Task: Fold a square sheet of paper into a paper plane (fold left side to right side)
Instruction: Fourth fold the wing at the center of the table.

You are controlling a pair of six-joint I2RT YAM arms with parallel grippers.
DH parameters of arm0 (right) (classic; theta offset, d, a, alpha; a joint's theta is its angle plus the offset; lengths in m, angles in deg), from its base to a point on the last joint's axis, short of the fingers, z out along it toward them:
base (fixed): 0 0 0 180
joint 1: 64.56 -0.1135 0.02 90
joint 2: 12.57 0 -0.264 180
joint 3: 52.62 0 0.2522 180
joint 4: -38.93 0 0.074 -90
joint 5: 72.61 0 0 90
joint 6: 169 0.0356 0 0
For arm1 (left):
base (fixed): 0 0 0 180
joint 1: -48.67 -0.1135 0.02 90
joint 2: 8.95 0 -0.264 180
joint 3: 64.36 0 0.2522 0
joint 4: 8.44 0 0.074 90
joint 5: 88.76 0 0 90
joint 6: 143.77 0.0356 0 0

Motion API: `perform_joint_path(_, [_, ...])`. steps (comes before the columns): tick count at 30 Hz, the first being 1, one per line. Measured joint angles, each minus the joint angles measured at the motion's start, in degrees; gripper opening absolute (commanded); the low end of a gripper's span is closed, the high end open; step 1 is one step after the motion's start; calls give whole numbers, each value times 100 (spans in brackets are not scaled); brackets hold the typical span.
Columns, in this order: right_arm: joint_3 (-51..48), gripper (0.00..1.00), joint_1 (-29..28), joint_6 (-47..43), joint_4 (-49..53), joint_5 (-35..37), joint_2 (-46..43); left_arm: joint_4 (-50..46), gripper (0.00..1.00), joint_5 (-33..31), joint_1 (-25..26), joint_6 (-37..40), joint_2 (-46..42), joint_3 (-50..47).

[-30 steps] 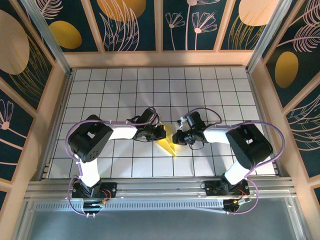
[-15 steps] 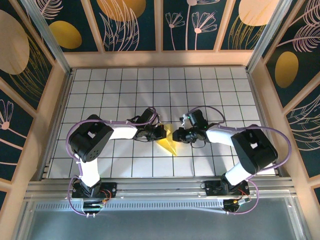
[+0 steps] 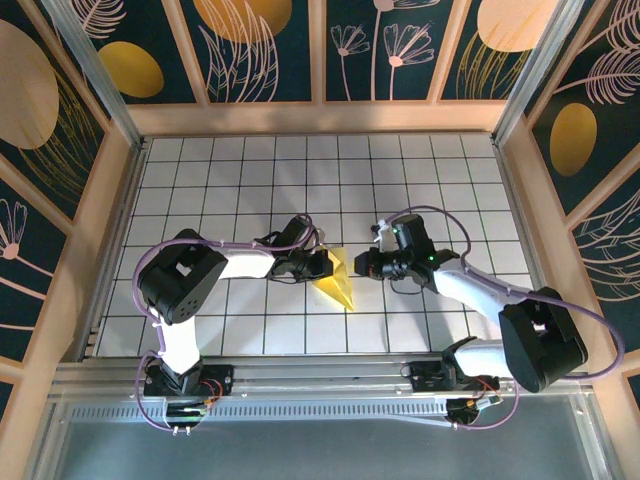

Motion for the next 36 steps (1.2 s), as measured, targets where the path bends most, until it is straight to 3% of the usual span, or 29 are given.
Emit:
perform_joint_path(9, [-765,0,-612,463,-706,-417,389,0,1,0,0,0,2,0])
perform_joint_path(18, [-914,0,-645,608,-1259,-433,702,0,1,-2,0,0,0,0])
perform_joint_path(36, [-1075,0,-841,673,-1381,-341,866,0,1,-4,0,0,2,0])
